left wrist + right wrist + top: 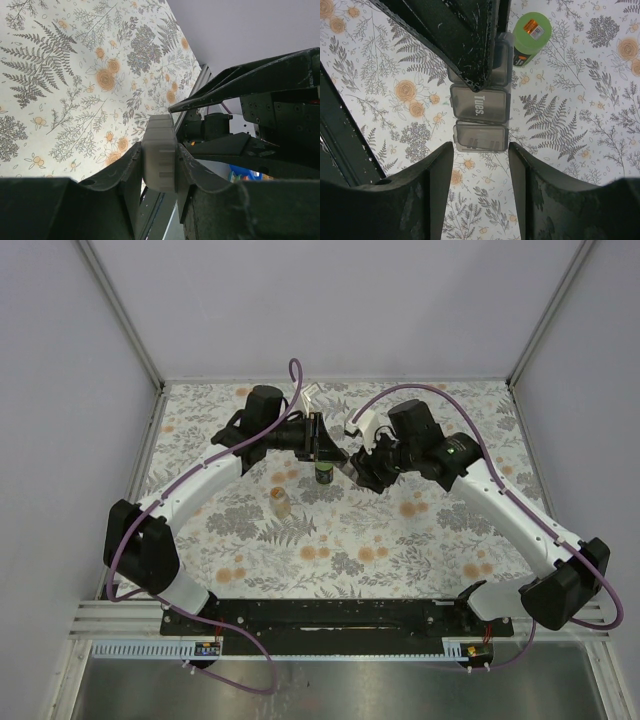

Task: Sort the pills into containers
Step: Open the pill container.

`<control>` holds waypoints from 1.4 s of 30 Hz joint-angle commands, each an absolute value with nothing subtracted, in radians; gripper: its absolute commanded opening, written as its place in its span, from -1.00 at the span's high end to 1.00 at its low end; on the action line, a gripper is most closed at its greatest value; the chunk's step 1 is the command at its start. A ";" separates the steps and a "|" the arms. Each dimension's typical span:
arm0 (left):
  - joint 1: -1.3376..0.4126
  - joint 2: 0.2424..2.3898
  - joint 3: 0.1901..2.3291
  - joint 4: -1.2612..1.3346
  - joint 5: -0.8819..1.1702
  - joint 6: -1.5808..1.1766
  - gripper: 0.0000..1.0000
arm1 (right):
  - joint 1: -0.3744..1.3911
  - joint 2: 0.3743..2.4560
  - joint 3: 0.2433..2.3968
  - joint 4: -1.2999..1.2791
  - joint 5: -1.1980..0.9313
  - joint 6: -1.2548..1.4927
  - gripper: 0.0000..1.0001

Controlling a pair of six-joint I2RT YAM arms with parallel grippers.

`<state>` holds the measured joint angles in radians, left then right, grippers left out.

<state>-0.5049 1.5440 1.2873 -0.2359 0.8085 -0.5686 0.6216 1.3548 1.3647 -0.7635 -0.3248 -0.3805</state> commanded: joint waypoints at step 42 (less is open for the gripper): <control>-0.497 1.534 1.259 -0.140 0.770 -0.859 1.00 | 0.726 1.289 1.253 -0.561 -0.049 -0.387 0.14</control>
